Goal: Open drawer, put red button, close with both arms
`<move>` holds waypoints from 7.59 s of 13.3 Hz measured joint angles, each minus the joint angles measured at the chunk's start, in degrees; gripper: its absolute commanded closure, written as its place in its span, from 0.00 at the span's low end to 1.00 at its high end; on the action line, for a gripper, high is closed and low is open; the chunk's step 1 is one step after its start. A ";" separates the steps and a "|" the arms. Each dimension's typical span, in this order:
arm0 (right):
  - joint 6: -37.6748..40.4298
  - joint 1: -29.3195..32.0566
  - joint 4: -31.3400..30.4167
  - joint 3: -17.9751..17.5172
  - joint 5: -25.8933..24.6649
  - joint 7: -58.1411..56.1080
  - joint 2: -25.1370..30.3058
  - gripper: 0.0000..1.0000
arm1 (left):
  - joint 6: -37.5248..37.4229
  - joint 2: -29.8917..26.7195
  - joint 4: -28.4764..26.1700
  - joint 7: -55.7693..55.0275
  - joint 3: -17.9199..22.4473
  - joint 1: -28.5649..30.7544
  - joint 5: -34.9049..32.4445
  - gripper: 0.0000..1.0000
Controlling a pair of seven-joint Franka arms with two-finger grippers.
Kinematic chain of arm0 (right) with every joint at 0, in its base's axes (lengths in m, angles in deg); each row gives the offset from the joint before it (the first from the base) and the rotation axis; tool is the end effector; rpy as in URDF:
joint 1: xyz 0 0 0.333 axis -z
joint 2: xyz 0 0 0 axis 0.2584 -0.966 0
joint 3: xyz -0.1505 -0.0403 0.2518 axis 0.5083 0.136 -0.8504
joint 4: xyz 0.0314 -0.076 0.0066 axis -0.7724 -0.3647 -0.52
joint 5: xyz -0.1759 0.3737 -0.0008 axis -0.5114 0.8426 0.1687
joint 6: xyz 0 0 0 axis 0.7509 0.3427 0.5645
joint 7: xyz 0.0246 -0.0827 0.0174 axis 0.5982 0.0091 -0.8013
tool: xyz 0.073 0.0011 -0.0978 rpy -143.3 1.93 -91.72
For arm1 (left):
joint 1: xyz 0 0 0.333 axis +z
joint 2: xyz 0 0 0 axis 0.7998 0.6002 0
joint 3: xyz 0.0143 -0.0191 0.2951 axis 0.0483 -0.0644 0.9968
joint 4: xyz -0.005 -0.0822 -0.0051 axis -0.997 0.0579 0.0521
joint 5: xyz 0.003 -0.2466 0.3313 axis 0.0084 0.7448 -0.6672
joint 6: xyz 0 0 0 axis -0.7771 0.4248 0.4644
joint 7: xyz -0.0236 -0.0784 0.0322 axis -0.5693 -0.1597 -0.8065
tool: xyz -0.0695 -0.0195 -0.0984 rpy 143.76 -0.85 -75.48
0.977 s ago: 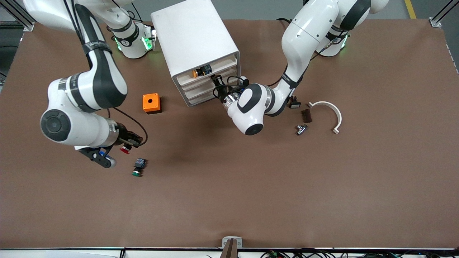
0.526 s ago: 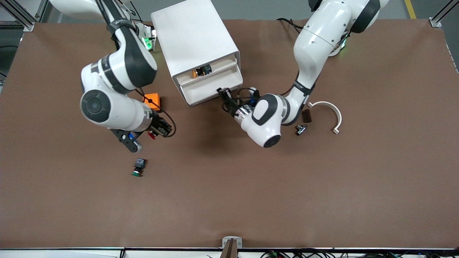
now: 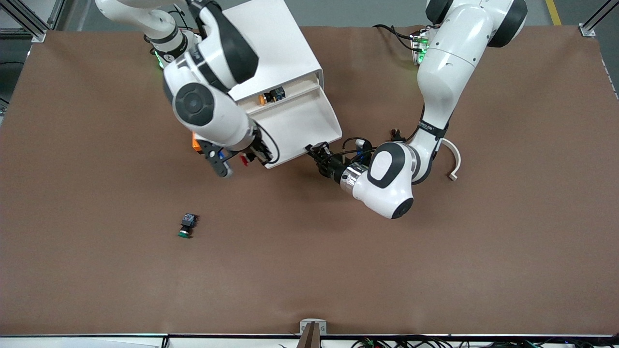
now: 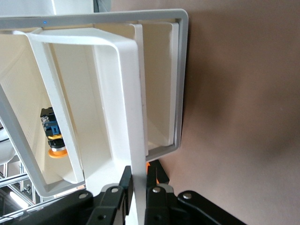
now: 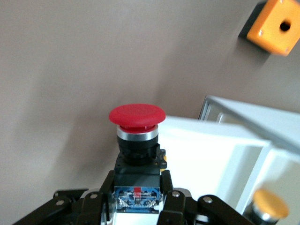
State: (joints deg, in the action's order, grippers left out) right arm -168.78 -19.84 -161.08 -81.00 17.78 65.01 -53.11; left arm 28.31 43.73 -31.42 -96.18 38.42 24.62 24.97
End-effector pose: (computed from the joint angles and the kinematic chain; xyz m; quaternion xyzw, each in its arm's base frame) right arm 0.5397 0.4021 0.3973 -0.8705 0.4751 0.1264 0.0227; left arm 0.5592 -0.4381 0.2080 -0.3915 -0.7509 0.5086 0.1555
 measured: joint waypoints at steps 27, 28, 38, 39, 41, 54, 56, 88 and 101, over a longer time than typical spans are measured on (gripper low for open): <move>-2.86 8.63 -3.19 4.19 -3.61 -22.77 6.29 0.00 | -3.94 -11.21 4.46 64.35 3.55 6.63 -43.34 0.00; -1.63 10.97 -3.15 4.21 -3.62 -27.29 6.97 0.00 | -3.39 -11.04 4.34 67.30 3.49 5.60 -44.62 0.00; 9.96 29.47 -3.21 9.55 -6.56 -79.24 16.44 0.00 | 13.44 -7.46 3.20 71.15 2.97 -12.43 -47.69 0.00; 10.19 29.39 -3.41 9.41 -8.82 -80.40 17.47 0.00 | 13.78 -7.09 3.02 71.15 2.95 -13.96 -47.70 0.00; 10.50 29.04 -4.81 8.59 -10.78 -80.89 20.10 0.00 | 14.22 -6.67 2.38 71.15 2.97 -16.60 -47.72 0.00; 10.49 28.86 -7.82 7.23 -14.74 -81.78 23.55 0.00 | 14.37 -6.53 0.34 60.31 -2.47 -23.76 -45.82 0.00; 10.49 28.86 -7.82 7.27 -14.75 -81.78 23.55 0.00 | 14.37 -6.52 0.06 58.41 -3.95 -23.77 -45.71 0.00; 4.91 31.51 -7.27 4.22 -14.78 -81.88 23.62 0.00 | -11.77 -49.17 -9.60 114.27 -1.76 23.98 -59.26 0.00; 4.95 31.51 -7.28 4.07 -14.78 -81.91 23.62 0.00 | -7.89 -58.63 -21.60 120.21 -1.77 25.41 -59.26 0.00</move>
State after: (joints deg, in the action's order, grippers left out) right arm -163.83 11.67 -168.36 -76.93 3.00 -16.90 -29.49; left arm 20.43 -14.89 -53.03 24.03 36.65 50.03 -34.29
